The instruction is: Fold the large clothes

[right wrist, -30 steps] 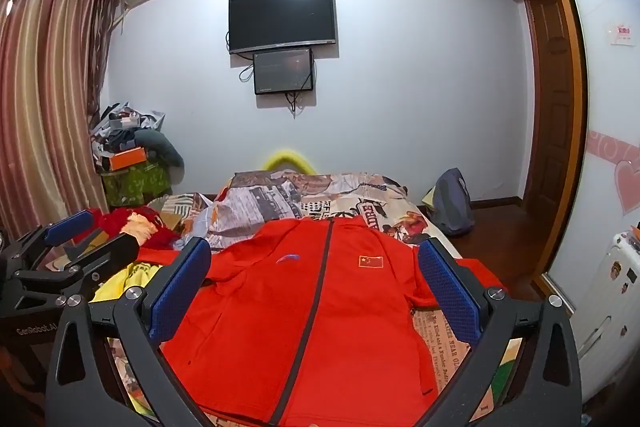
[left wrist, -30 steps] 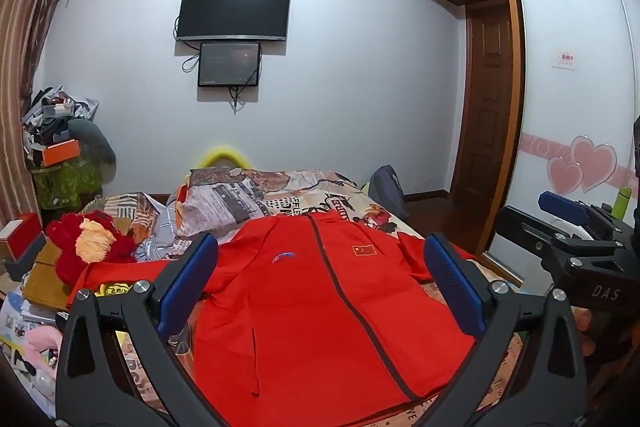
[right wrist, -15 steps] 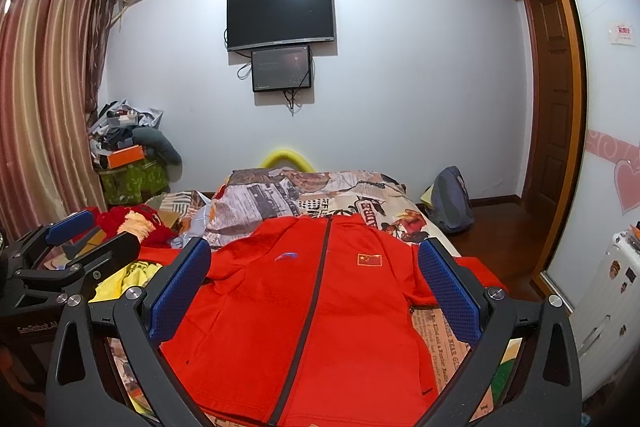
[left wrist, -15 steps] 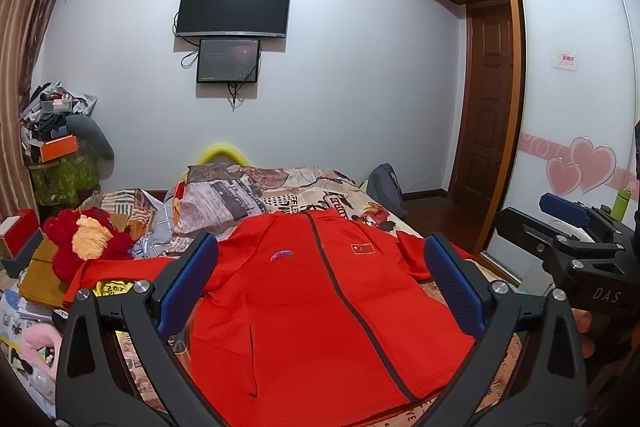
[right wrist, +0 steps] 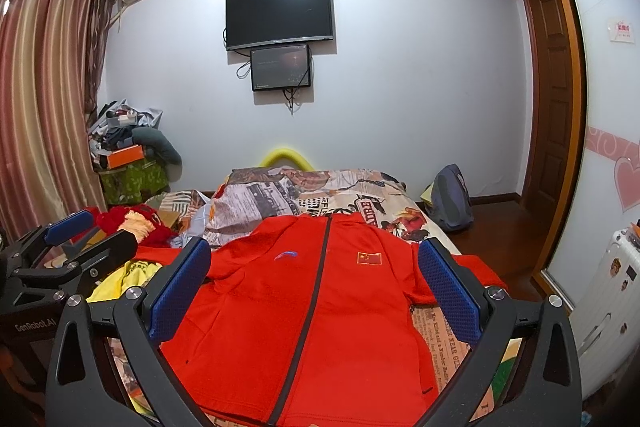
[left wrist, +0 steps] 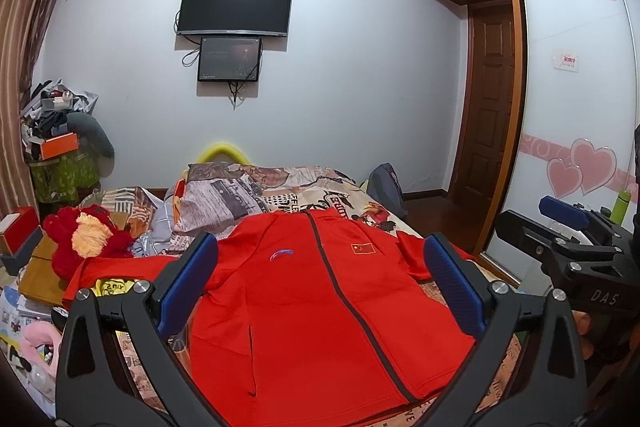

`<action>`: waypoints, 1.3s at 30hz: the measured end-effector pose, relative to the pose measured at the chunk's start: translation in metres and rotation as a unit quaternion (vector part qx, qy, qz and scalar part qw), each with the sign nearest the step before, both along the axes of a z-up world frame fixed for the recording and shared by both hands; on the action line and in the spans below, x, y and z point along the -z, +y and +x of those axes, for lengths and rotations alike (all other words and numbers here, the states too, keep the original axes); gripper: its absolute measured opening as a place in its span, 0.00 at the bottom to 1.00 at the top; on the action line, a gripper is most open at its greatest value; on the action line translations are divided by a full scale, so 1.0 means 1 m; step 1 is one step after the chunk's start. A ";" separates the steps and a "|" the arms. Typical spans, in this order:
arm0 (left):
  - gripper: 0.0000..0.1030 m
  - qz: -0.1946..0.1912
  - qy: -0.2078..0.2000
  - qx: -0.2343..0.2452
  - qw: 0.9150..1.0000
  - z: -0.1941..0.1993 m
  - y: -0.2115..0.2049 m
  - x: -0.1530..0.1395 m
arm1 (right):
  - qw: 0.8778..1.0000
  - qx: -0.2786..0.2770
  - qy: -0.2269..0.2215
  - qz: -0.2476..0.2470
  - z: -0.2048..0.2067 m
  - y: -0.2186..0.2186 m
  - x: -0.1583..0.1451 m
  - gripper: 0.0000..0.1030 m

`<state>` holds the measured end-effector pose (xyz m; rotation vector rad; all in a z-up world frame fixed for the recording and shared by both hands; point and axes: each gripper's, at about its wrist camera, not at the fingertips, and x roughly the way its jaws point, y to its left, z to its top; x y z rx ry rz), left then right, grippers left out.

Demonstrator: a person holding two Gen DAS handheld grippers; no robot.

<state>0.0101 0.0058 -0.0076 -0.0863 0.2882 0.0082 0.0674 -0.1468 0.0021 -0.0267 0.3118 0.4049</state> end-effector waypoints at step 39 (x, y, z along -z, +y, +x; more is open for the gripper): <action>1.00 0.000 0.015 -0.008 1.000 0.016 0.006 0.002 | 1.000 0.003 0.010 0.000 0.013 0.002 0.002 1.00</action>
